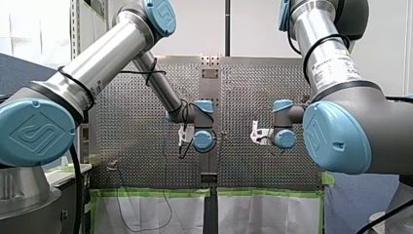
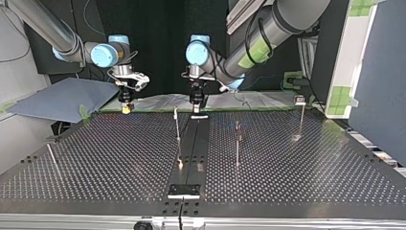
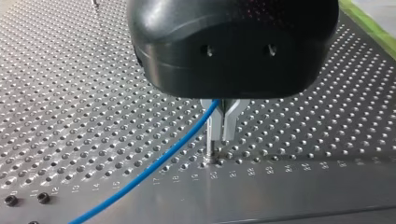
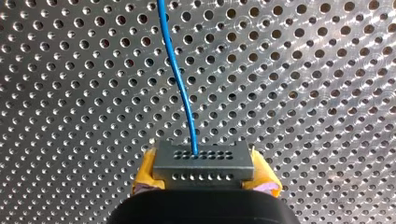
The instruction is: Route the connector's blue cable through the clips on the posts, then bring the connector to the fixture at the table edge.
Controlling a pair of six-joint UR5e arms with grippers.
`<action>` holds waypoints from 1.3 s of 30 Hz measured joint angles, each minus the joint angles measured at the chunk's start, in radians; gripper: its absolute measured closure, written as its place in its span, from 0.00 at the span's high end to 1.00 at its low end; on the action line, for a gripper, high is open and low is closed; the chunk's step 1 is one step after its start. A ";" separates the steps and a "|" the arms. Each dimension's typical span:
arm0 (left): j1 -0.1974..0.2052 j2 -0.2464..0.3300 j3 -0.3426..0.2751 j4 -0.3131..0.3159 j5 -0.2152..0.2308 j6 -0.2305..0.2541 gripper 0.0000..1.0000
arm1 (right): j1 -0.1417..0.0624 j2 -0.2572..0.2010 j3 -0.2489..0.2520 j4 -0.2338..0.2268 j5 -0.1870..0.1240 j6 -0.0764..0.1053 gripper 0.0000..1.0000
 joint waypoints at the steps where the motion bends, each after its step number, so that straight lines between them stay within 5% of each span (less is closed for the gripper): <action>1: 0.001 0.000 0.004 -0.003 0.000 -0.001 0.04 | -0.001 0.000 -0.001 0.000 0.000 0.000 0.00; 39: 0.042 -0.002 0.026 -0.024 0.036 -0.007 0.04 | -0.019 0.004 -0.024 0.014 0.006 0.005 0.00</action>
